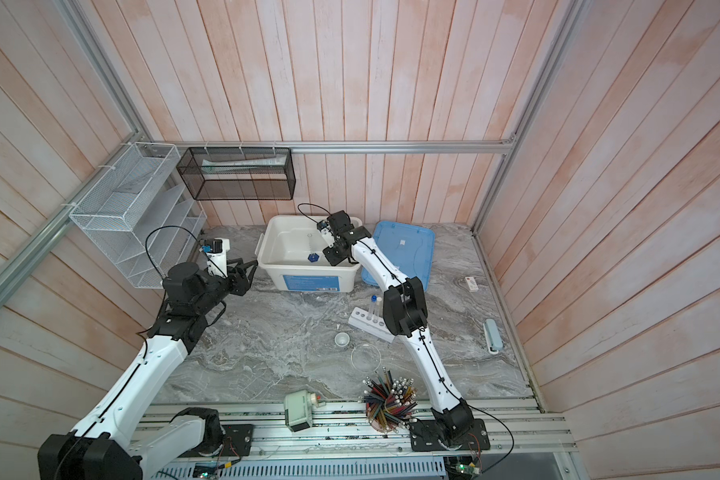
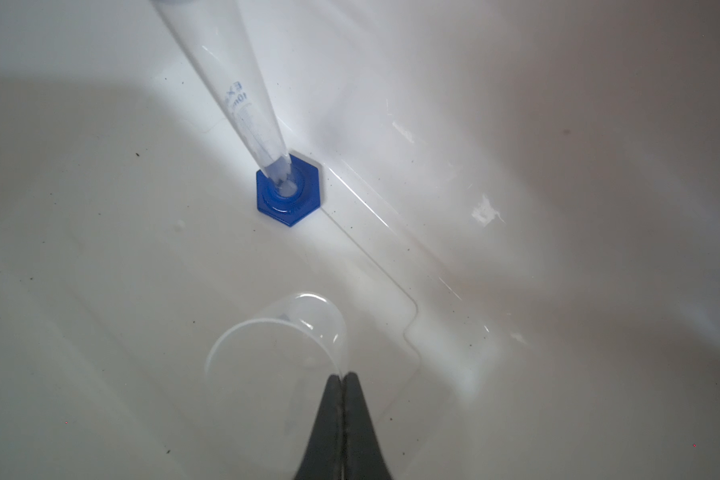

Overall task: Organize the chemistry lab equipment
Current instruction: 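Lower the beaker onto the bin floor and open the right gripper, then raise the right gripper from the bin while the left gripper moves toward the white crucible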

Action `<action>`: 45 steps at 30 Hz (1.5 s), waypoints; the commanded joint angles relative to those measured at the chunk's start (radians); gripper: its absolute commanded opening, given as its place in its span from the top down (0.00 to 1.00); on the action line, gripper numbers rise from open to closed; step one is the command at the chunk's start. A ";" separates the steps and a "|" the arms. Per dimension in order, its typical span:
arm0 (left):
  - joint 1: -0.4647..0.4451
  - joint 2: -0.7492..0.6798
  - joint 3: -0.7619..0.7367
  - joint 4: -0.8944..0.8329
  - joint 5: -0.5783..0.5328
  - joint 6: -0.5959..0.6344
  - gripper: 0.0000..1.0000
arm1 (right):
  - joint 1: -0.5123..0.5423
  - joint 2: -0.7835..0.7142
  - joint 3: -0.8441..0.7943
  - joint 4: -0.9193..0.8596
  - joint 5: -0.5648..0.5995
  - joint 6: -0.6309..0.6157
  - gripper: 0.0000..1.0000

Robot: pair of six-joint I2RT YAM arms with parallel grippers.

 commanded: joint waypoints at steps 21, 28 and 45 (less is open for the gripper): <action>0.005 -0.007 -0.004 0.003 0.015 0.014 0.46 | 0.002 -0.013 0.025 0.015 -0.004 -0.010 0.72; 0.005 -0.028 0.001 -0.002 -0.001 0.014 0.45 | 0.004 -0.108 0.039 0.017 0.003 -0.024 0.62; -0.134 -0.067 0.158 -0.235 0.114 0.083 0.44 | 0.022 -0.501 -0.093 -0.025 0.103 -0.029 0.57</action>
